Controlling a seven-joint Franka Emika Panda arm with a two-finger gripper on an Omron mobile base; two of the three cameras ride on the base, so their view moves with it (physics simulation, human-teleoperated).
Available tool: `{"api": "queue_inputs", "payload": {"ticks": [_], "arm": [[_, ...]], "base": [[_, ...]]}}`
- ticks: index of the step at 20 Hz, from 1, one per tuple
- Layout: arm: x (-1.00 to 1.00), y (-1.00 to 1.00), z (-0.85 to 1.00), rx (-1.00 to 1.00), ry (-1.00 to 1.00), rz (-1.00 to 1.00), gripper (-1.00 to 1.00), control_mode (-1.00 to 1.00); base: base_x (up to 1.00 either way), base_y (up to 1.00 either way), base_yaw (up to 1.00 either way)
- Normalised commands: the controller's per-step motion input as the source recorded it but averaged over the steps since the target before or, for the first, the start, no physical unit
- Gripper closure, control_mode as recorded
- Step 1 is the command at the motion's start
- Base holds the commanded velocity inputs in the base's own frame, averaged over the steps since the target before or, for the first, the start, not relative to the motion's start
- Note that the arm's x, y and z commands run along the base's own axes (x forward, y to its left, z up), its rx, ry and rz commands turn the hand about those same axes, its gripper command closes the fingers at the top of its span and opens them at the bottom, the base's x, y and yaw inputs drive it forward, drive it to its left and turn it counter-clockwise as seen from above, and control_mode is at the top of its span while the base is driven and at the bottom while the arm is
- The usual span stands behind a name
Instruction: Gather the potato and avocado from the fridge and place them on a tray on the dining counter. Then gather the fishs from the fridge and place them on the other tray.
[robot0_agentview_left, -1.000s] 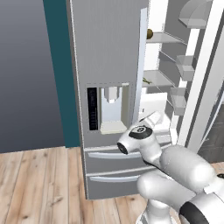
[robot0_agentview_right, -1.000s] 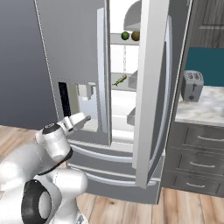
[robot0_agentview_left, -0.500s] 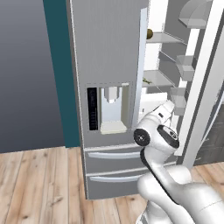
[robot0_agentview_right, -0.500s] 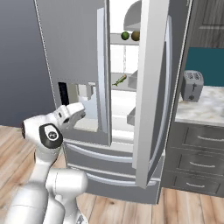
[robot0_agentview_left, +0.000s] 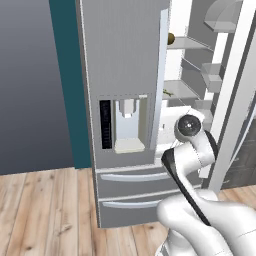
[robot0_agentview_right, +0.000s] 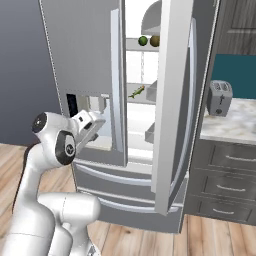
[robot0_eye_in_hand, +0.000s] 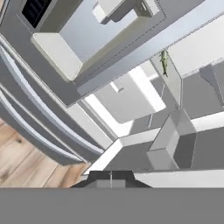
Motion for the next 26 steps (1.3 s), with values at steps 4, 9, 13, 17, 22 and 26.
{"api": "queue_inputs", "payload": {"ticks": [4,9,13,17,22,26], "arm": [[0.04,-0.11,-0.47,0.39,-0.02,0.23,1.0,-1.0],[0.19,0.18,-0.15,0.39,-0.15,-0.05,1.0,-1.0],[0.12,0.53,0.02,0.16,-0.01,-0.29,1.0,-1.0],[0.23,0.4,0.12,0.04,0.06,-0.42,1.0,-1.0],[0.39,-0.04,0.19,0.11,0.14,-0.15,1.0,-1.0],[0.46,-0.15,0.09,0.18,0.14,0.0,1.0,-1.0]], "base": [[0.0,0.0,0.0],[0.0,0.0,0.0],[0.0,0.0,0.0],[0.0,0.0,0.0],[0.0,0.0,0.0],[0.0,0.0,0.0]]}}
